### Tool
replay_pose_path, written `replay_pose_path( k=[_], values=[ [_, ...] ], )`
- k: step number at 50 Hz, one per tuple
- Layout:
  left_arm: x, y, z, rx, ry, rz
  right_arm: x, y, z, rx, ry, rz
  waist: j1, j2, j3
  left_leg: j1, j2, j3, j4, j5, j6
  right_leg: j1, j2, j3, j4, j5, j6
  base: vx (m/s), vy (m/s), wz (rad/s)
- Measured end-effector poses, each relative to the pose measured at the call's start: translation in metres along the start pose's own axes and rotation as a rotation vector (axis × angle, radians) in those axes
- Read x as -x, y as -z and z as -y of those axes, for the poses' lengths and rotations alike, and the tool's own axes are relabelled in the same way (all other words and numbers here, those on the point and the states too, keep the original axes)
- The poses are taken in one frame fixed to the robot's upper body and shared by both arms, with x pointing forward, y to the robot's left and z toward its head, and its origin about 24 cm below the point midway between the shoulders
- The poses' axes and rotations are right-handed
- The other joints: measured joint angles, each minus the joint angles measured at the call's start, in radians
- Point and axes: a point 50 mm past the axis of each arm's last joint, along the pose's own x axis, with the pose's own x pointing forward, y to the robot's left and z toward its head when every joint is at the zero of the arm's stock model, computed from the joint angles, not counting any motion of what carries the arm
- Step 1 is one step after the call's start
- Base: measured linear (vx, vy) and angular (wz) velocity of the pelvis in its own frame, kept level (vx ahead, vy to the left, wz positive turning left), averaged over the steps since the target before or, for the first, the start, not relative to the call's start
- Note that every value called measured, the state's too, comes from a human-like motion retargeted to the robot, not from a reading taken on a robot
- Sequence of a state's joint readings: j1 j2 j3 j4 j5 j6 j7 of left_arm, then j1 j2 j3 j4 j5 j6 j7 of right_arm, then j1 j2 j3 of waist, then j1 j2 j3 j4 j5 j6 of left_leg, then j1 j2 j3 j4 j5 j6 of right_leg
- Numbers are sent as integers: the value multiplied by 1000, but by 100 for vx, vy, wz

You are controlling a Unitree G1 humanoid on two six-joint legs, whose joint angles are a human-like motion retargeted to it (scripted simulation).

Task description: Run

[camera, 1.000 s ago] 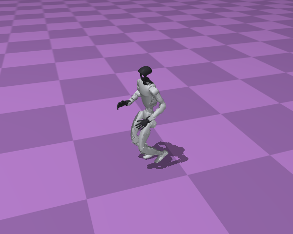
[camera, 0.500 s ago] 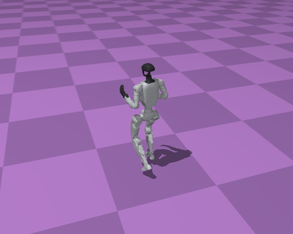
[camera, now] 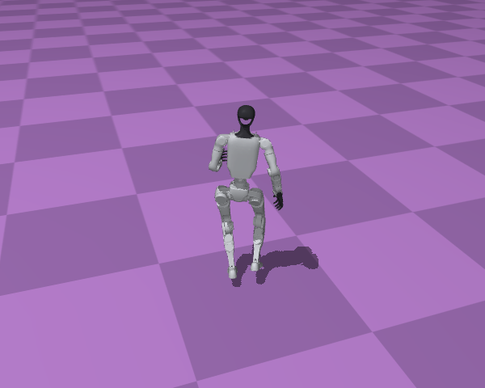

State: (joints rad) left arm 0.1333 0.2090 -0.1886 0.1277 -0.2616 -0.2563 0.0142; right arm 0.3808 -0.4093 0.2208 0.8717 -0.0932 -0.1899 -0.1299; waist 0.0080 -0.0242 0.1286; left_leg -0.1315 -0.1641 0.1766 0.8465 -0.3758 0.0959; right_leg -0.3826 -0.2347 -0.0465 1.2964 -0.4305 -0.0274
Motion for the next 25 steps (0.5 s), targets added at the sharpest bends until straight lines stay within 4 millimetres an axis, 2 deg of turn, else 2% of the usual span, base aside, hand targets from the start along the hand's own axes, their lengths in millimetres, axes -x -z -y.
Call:
replay_pose_path(
  k=[3,5,7,10,12,15,18,20,22,25],
  values=[
    [-9,-16,12,-67,128,75,24,49,-51,0,-228,-229,-41,15,23,29,-1,-99,50,46,-60,-10,130,50,-77,-22,16,34,4,217],
    [-9,-20,21,-102,221,98,45,67,-86,-16,-388,-336,-62,36,38,27,30,-161,137,95,-98,-3,255,107,-166,-5,38,32,-1,240],
    [-7,-21,27,-132,282,107,61,76,-112,-30,-524,-397,-71,55,48,19,64,-213,241,94,-112,14,362,172,-229,1,48,31,-3,231],
    [-3,-10,27,-174,299,59,72,79,-129,-12,-630,-437,-62,71,63,24,116,-261,396,33,-106,54,451,222,-219,-51,20,28,-6,202],
    [5,12,21,-198,258,-43,66,77,-125,36,-618,-438,-42,76,75,36,147,-272,471,-27,-92,79,468,217,-169,-129,-16,24,-8,162],
    [19,62,5,-242,158,-298,31,52,-98,92,-476,-379,-21,74,103,57,192,-259,508,-110,-63,121,451,174,-136,-216,-48,19,-8,142],
    [51,116,-12,-255,85,-621,-12,-1,-64,50,-281,-226,-5,58,108,48,240,-202,473,-112,-34,152,394,113,-161,-199,-48,10,-7,132],
    [79,141,-25,-266,70,-805,-31,-40,-42,-13,-182,-101,4,39,98,15,250,-166,419,-93,-25,164,355,80,-207,-137,-27,4,-5,137],
    [104,152,-41,-280,73,-934,-41,-76,-23,-80,-117,32,11,20,78,-31,244,-142,353,-53,-40,162,321,54,-260,-25,19,-1,-2,137],
    [129,154,-70,-301,75,-1040,-44,-121,6,-155,-40,236,15,-8,40,-107,251,-82,248,26,-68,131,262,8,-324,125,81,-5,-1,145]
  ],
)
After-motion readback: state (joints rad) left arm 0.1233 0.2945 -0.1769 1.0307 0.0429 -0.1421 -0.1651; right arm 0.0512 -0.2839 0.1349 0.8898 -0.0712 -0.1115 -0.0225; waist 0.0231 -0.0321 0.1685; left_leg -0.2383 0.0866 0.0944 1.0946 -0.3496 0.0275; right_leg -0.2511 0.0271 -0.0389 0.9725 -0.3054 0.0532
